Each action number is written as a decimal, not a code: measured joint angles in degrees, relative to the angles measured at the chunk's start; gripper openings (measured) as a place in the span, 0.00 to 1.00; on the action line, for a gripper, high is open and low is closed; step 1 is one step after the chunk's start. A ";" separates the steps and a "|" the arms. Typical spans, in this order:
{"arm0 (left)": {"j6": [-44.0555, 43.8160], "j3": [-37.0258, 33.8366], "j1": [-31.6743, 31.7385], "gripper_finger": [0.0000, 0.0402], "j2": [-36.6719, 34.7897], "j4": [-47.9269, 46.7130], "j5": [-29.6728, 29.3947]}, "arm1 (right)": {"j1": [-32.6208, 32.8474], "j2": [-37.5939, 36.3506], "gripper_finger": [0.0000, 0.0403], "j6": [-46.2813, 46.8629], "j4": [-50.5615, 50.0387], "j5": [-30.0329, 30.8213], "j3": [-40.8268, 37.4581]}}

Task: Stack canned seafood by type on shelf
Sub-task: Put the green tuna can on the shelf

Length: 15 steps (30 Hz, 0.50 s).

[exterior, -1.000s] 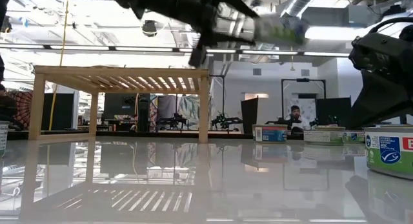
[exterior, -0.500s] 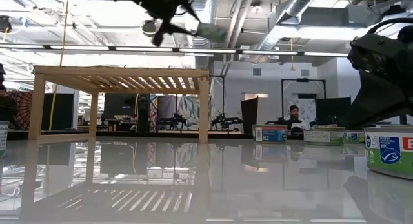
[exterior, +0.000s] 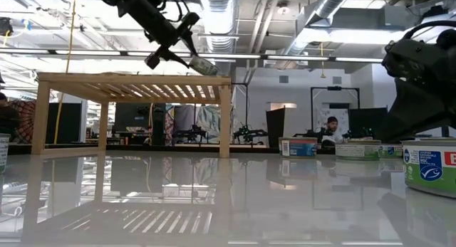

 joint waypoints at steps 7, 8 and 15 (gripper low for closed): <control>1.52 -0.02 0.02 0.36 0.05 -1.54 2.12 | -1.21 0.00 0.20 0.08 -0.72 -0.02 0.00; 1.54 -0.02 0.02 0.36 0.07 -2.06 2.10 | -1.16 0.00 0.20 0.18 -0.72 -0.01 0.00; 6.00 -0.02 0.05 0.36 0.82 -2.56 2.29 | -0.73 0.01 0.20 0.20 -0.64 -0.02 0.00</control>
